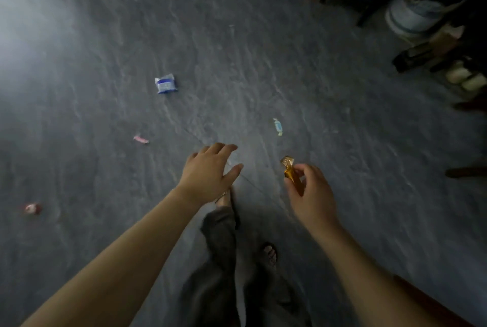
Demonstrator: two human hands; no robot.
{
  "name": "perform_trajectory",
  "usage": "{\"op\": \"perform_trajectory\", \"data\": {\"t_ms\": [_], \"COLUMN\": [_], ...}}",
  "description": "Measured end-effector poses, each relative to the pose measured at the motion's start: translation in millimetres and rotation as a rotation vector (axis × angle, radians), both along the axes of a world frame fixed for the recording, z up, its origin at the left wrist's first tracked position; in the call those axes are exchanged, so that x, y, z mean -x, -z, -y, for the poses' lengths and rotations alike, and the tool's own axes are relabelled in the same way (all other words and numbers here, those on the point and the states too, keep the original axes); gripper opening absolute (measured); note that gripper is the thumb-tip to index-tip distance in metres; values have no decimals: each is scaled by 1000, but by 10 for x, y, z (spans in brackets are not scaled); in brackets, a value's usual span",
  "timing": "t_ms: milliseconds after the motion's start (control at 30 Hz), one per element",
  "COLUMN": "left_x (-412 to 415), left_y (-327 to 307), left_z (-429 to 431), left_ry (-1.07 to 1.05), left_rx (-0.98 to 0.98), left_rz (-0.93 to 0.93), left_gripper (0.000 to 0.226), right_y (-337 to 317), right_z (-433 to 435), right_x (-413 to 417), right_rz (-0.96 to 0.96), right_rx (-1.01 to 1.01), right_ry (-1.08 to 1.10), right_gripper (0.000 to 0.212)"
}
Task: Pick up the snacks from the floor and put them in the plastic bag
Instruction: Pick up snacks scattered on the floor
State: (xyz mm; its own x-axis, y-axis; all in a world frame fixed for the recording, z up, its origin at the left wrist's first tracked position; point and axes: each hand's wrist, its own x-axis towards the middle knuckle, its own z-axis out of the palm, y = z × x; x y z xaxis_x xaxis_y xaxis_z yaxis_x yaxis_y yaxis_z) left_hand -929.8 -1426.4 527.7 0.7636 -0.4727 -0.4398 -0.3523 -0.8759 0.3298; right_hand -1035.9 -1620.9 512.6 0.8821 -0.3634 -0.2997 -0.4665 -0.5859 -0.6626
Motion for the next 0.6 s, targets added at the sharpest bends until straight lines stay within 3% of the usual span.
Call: {"op": "perform_trajectory", "data": {"t_ms": [300,600], "left_x": [-1289,-1772], "left_y": [1655,4388], "left_z": [1292,2043], "left_ry": [219,139], "left_rx": [-75,-72], "left_rz": [-102,-111], "left_gripper": [54,48], "right_y": [1628,4427], "right_z": [995,1678], "right_x": [-890,-1415], "right_rz": [-126,-140], "right_rx": [3,-23], "right_ry": [216,240], "right_gripper": [25,26]}}
